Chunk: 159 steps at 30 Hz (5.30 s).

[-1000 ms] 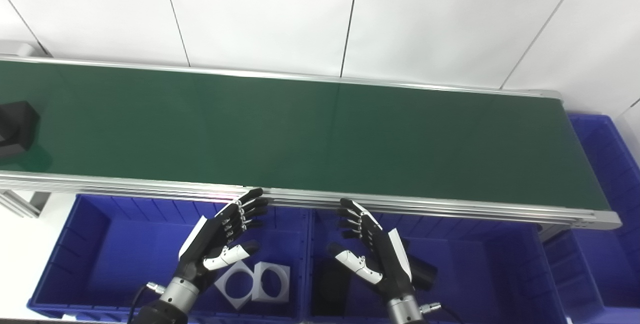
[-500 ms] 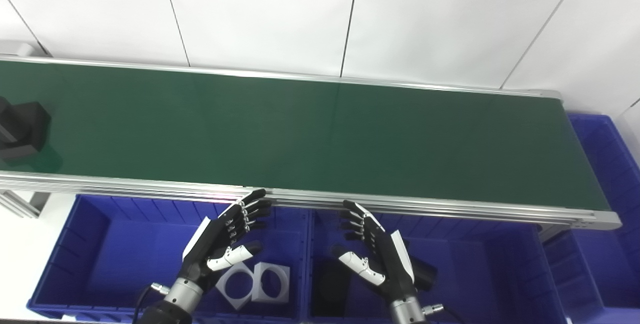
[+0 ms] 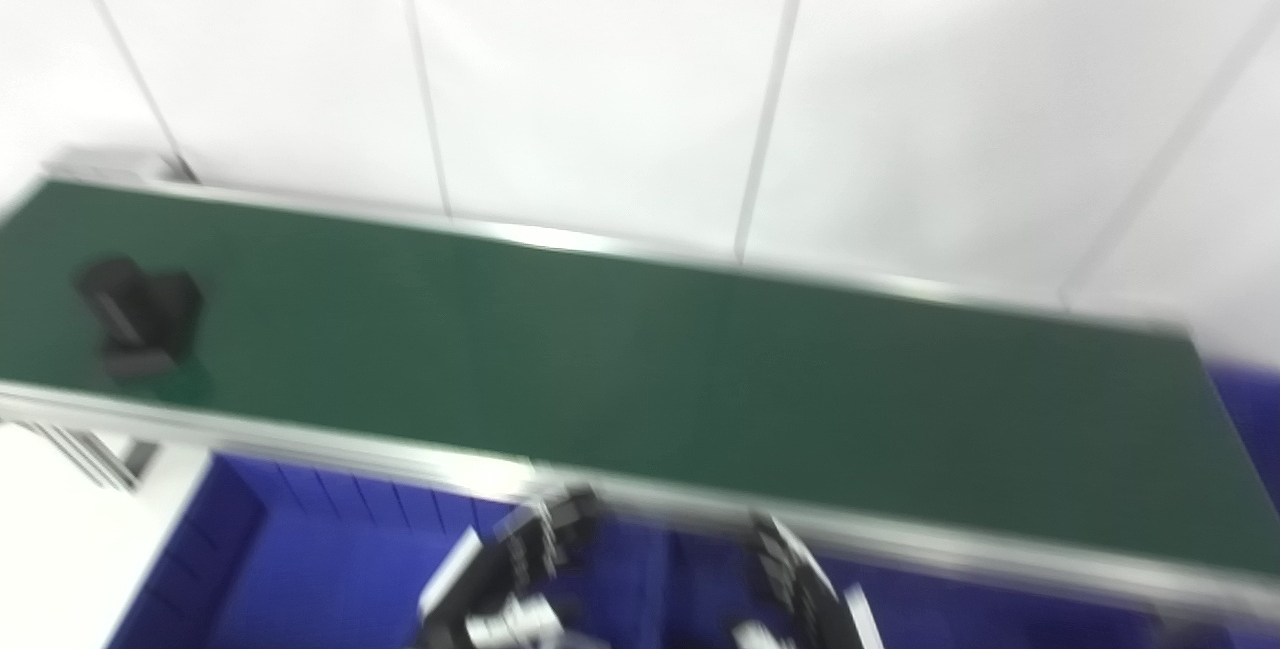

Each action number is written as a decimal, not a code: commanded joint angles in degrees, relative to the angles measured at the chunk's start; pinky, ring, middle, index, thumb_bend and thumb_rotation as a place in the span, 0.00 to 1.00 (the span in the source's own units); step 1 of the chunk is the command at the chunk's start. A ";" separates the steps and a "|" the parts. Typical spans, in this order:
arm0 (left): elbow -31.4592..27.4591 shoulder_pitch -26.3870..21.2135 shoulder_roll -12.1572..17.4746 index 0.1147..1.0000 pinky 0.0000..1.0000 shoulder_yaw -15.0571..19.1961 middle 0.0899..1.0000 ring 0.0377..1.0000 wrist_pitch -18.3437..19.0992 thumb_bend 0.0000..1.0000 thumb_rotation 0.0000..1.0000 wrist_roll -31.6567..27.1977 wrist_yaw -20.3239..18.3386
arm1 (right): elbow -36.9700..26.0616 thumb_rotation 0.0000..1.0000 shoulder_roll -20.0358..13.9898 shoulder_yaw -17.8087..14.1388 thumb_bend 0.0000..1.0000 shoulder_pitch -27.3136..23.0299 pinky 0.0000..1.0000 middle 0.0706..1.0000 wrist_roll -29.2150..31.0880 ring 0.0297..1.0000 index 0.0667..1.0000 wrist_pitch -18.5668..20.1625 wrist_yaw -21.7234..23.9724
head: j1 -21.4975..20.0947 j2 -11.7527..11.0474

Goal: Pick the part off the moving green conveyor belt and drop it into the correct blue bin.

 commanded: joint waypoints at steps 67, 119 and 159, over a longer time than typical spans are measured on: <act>4.32 -3.84 -5.19 0.82 0.73 -1.73 0.80 0.79 -4.25 0.94 0.27 4.71 3.91 | -33.06 0.51 -7.95 -4.16 0.58 1.51 0.66 0.80 3.21 0.74 0.80 10.96 7.34 | 12.09 -2.26; 11.19 -7.27 -5.52 0.81 0.71 -1.17 0.78 0.77 -7.58 0.98 0.28 3.94 3.34 | -19.20 0.26 -6.56 -4.54 0.61 -19.53 0.75 0.81 -0.98 0.79 0.83 16.63 9.08 | 9.42 -5.37; 11.22 -7.44 -5.16 0.82 0.69 -1.04 0.78 0.75 -7.68 1.00 0.33 4.34 3.46 | -8.96 0.43 -7.58 -3.28 0.74 -29.04 0.81 0.86 -2.45 0.86 0.87 15.24 9.61 | 6.46 -4.59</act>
